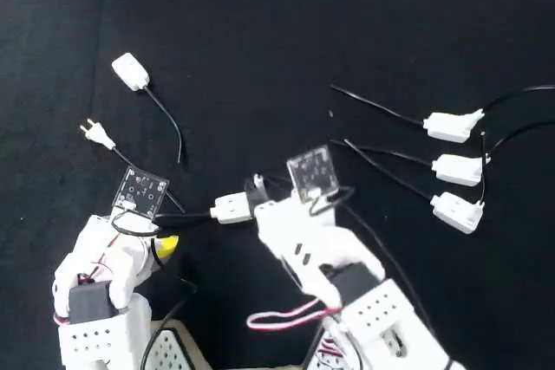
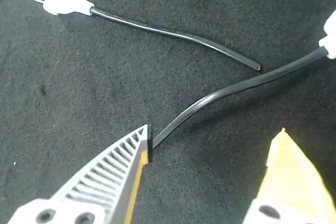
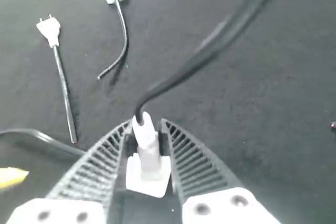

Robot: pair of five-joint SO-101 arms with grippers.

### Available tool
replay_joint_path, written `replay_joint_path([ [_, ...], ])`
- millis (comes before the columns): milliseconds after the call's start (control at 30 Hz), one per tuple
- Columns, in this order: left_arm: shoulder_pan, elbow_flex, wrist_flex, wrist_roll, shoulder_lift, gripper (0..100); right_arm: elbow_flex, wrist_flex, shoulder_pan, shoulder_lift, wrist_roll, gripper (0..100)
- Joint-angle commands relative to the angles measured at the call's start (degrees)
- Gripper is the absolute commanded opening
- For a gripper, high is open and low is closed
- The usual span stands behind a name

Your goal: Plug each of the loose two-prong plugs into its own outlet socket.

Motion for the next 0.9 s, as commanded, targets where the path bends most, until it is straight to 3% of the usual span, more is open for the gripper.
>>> replay_joint_path([
  [0, -0.13, -0.22, 0.0, -0.53, -0.35, 35, 0.57, 4.75, -1.85, -6.81, -1.23, 1.1],
  [333, -0.31, -0.4, 0.09, -0.53, -0.35, 35, 0.57, 3.52, -1.85, -6.02, -6.59, 1.1],
  [733, -0.4, -0.4, 0.09, -0.53, -0.35, 35, -0.75, -23.91, -1.58, 24.84, -6.86, 1.1],
  [867, -0.4, -0.31, 0.09, -0.53, -0.35, 35, -1.63, -25.93, -1.49, 28.62, -6.68, 1.1],
])
